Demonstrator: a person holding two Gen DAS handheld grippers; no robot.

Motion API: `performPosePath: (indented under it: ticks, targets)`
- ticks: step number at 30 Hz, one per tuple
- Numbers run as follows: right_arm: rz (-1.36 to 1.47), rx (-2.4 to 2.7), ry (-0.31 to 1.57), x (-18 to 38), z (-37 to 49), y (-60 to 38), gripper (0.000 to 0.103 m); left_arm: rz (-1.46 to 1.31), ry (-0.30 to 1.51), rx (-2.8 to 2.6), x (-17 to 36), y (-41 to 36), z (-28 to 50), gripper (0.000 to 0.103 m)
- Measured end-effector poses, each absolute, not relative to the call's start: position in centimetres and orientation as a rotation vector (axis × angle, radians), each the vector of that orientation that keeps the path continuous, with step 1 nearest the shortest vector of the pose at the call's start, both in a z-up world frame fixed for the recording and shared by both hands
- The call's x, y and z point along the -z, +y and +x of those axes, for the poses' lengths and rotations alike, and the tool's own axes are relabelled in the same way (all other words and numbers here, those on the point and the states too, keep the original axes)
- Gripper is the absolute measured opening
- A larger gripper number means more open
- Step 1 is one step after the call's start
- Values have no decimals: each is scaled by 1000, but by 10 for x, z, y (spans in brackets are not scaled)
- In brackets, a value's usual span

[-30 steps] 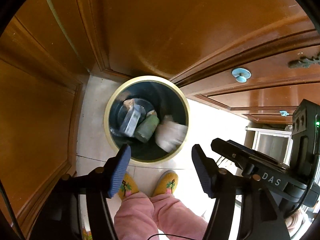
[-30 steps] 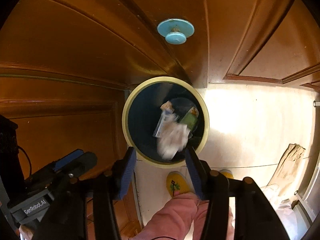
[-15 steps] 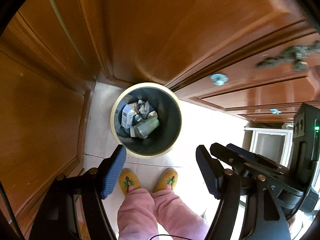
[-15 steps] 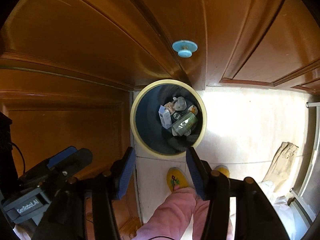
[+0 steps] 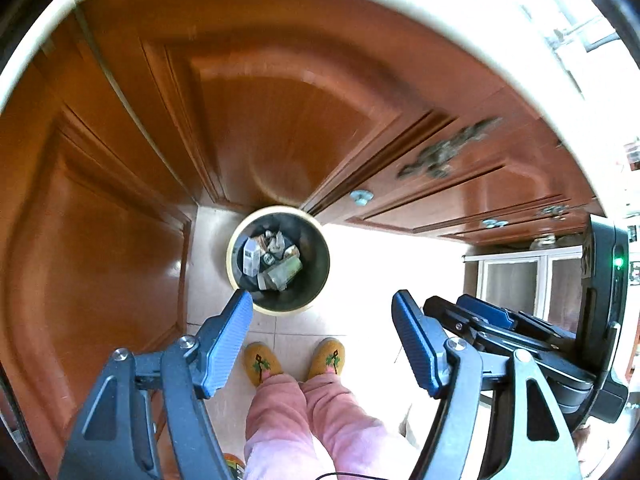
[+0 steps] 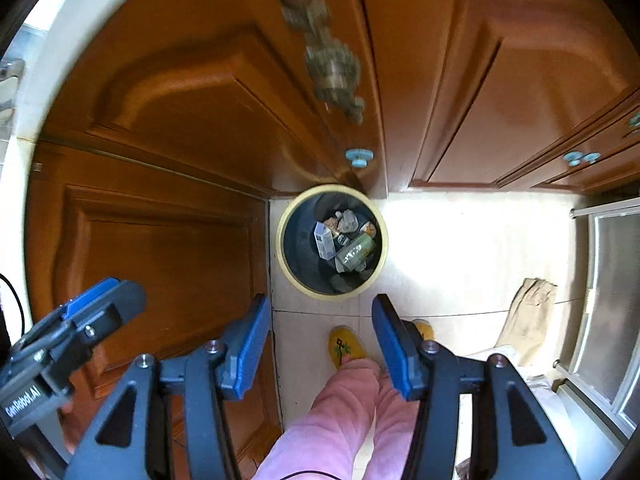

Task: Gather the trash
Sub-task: 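Raise both tools back over the foil and plastic bag on the counter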

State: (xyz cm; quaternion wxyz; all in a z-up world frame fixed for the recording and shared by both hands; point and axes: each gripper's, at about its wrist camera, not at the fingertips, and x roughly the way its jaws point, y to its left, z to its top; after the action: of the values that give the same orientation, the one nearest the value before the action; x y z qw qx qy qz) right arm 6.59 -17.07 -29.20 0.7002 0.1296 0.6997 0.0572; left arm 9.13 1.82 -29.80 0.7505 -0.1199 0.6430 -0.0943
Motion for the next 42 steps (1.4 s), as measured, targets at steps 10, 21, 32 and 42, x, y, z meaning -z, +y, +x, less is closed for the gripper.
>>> performPosePath:
  ticks: [10, 21, 32, 42]
  targets:
    - [270, -117, 1433, 192, 63, -179, 53, -223, 1274, 233, 178, 21, 95, 70]
    - [225, -108, 1175, 62, 88, -177, 53, -155, 1033, 232, 45, 28, 127, 71]
    - [215, -116, 1003, -21, 152, -182, 54, -55, 886, 247, -24, 15, 179, 74]
    - [157, -219, 1000, -28, 259, -180, 60, 4, 882, 183, -28, -1, 273, 75]
